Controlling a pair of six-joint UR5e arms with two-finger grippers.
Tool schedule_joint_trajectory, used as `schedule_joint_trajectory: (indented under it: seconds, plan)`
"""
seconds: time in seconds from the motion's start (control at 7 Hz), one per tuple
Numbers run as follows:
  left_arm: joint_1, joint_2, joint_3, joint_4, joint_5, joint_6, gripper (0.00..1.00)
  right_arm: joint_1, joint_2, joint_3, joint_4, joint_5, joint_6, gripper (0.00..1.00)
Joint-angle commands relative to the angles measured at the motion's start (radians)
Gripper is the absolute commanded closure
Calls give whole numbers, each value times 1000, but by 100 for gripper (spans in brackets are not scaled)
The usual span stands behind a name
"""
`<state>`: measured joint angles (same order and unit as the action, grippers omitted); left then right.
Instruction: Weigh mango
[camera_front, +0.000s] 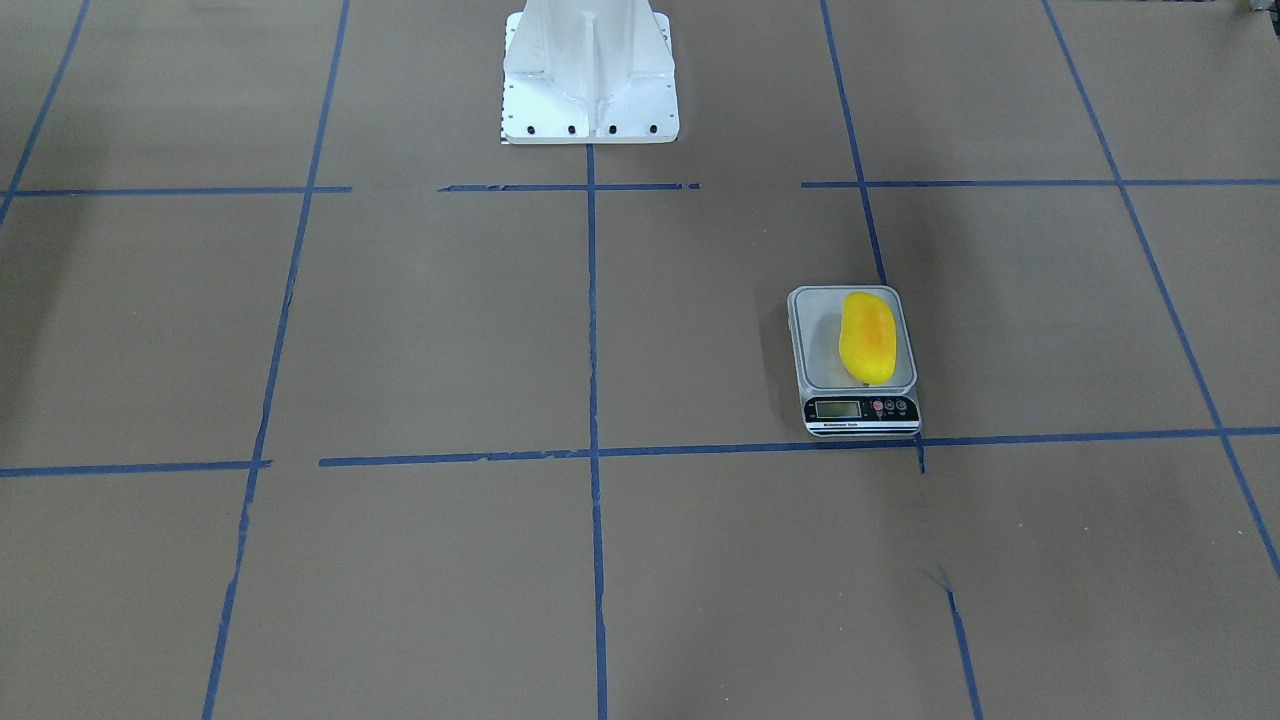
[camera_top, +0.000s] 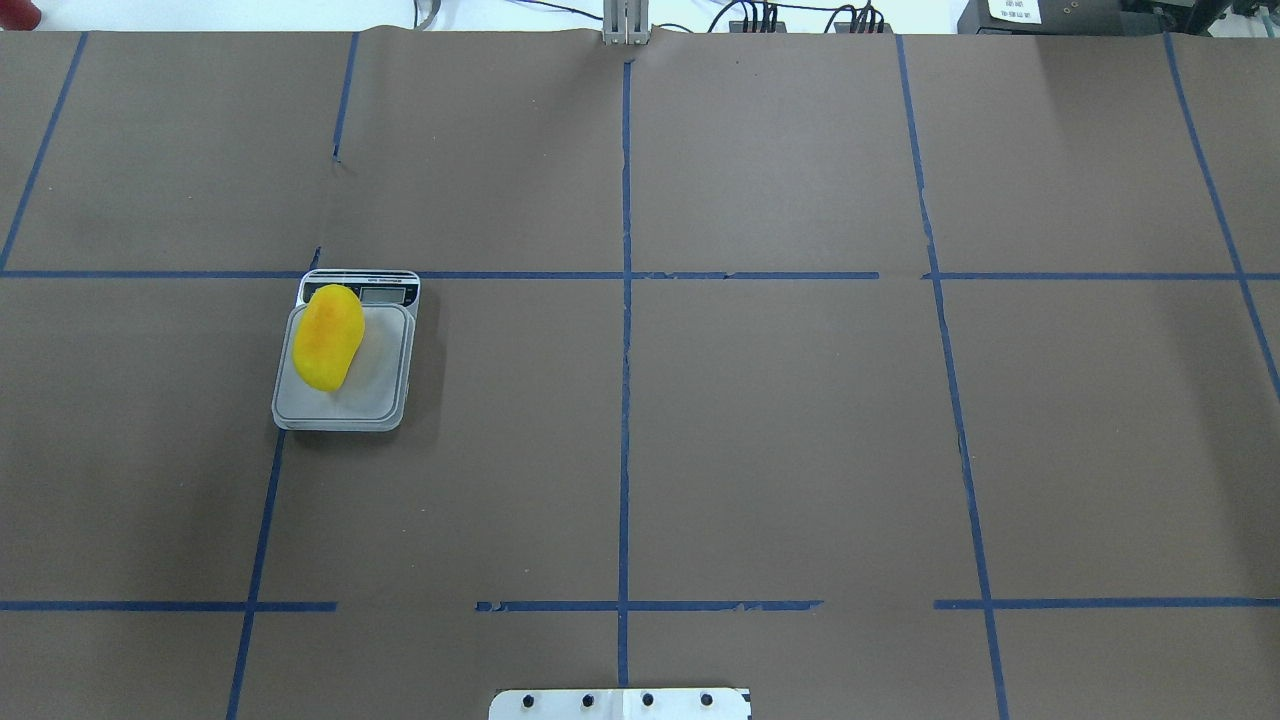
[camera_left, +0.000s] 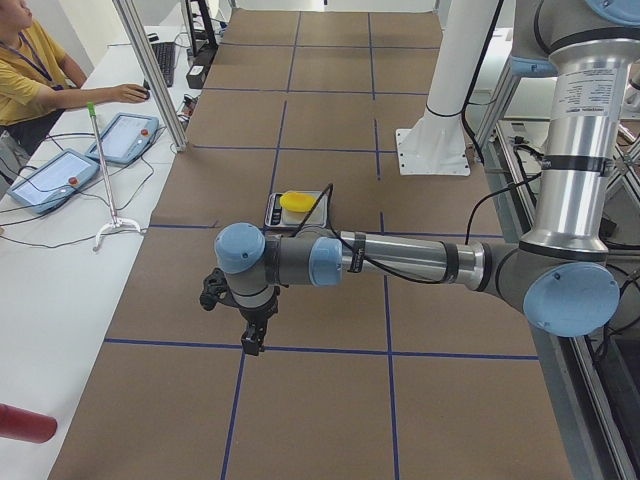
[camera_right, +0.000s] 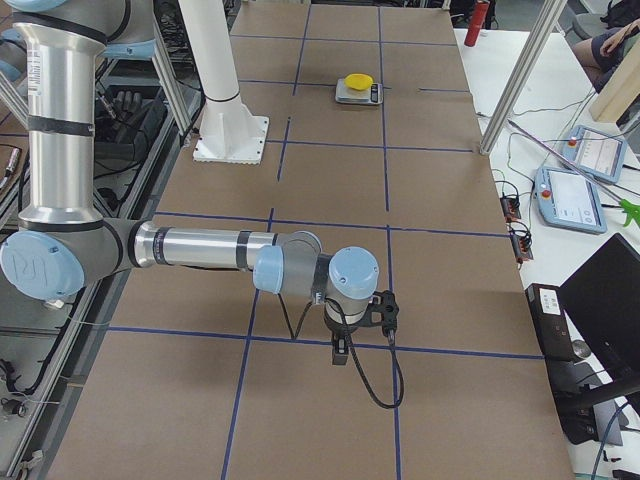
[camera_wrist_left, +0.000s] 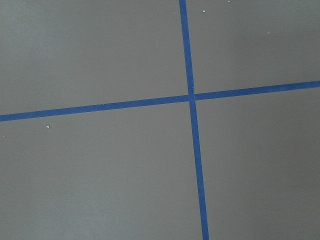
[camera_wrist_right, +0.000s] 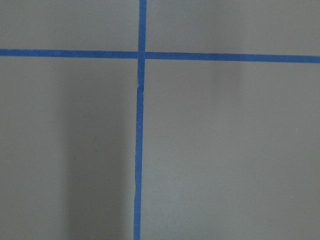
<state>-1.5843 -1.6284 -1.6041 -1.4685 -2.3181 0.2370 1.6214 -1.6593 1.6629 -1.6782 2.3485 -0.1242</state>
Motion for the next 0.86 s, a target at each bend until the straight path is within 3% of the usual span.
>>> schedule_joint_trajectory:
  seconds: [0.0,0.71]
  plan:
    - [0,-7,-2,0,2,4,0,0,0,0,0,0,0,0]
    - [1,-1,-2,0,0,-2,0,0,0,0,0,0,0,0]
